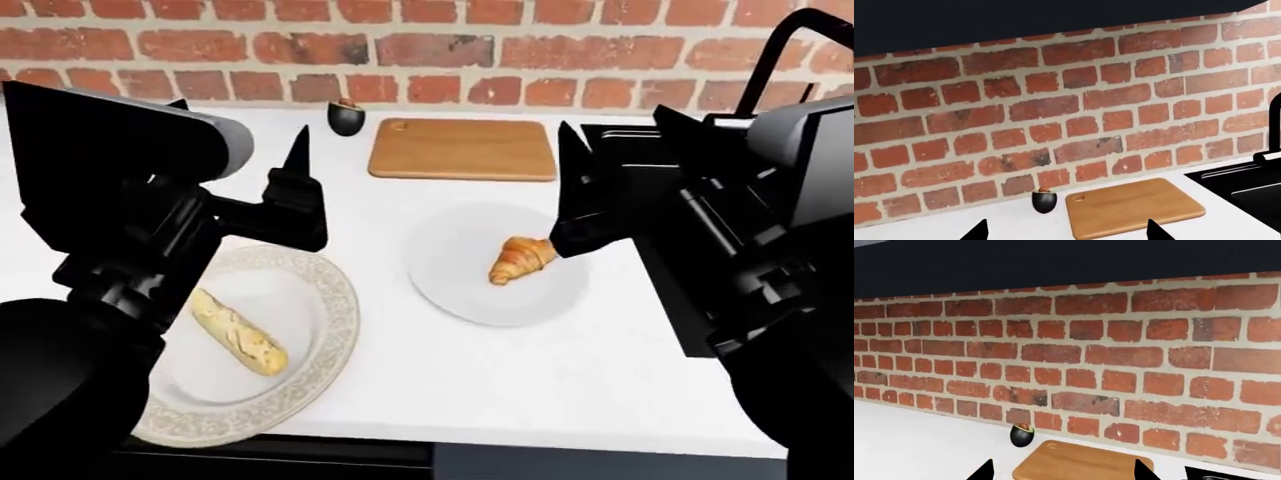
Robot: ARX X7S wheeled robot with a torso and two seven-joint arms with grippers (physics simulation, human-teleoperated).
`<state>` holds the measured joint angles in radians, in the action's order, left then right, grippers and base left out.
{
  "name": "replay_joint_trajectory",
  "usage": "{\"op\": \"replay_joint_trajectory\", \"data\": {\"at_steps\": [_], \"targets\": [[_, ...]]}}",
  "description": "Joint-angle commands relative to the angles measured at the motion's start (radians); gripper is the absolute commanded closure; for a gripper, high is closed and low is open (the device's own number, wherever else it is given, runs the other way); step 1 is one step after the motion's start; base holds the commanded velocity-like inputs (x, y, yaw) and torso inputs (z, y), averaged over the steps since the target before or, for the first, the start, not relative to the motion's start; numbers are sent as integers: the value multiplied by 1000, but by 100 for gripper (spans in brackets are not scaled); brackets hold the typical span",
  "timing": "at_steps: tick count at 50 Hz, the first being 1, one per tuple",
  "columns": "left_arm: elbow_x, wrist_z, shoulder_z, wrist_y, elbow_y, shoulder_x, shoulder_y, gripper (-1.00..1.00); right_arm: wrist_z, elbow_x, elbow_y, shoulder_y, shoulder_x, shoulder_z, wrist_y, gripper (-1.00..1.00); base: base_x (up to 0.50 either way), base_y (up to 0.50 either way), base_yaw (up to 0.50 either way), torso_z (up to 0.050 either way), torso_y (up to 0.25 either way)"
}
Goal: From the different types of pastries on the counter, select a croissant and place it on the cutting board. Then retrieve a jar of jam from the cabinet and place it alongside the croissant on the cutting board.
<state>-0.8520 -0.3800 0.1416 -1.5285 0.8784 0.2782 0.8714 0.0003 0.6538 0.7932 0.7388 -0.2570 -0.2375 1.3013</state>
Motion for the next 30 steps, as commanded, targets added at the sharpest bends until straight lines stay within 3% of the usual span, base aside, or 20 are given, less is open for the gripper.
{"op": "replay_joint_trajectory", "data": {"at_steps": [1, 9, 17, 30], "targets": [[-332, -253, 13, -10, -57, 67, 74, -100, -4, 42, 0, 27, -17, -29, 47, -100, 0, 0, 402, 0, 0], [-413, -324, -1, -23, -80, 84, 107, -100, 11, 60, 0, 49, -15, -49, 73, -100, 186, -84, 0, 0, 0], [-651, -544, -39, -18, -155, 118, 211, -100, 24, 118, 28, 103, -17, -88, 155, -100, 305, -148, 0, 0, 0], [-751, -634, -87, 35, -184, 161, 246, -100, 62, 205, 39, 176, -22, -117, 244, -100, 196, -33, 0, 0, 0]]}}
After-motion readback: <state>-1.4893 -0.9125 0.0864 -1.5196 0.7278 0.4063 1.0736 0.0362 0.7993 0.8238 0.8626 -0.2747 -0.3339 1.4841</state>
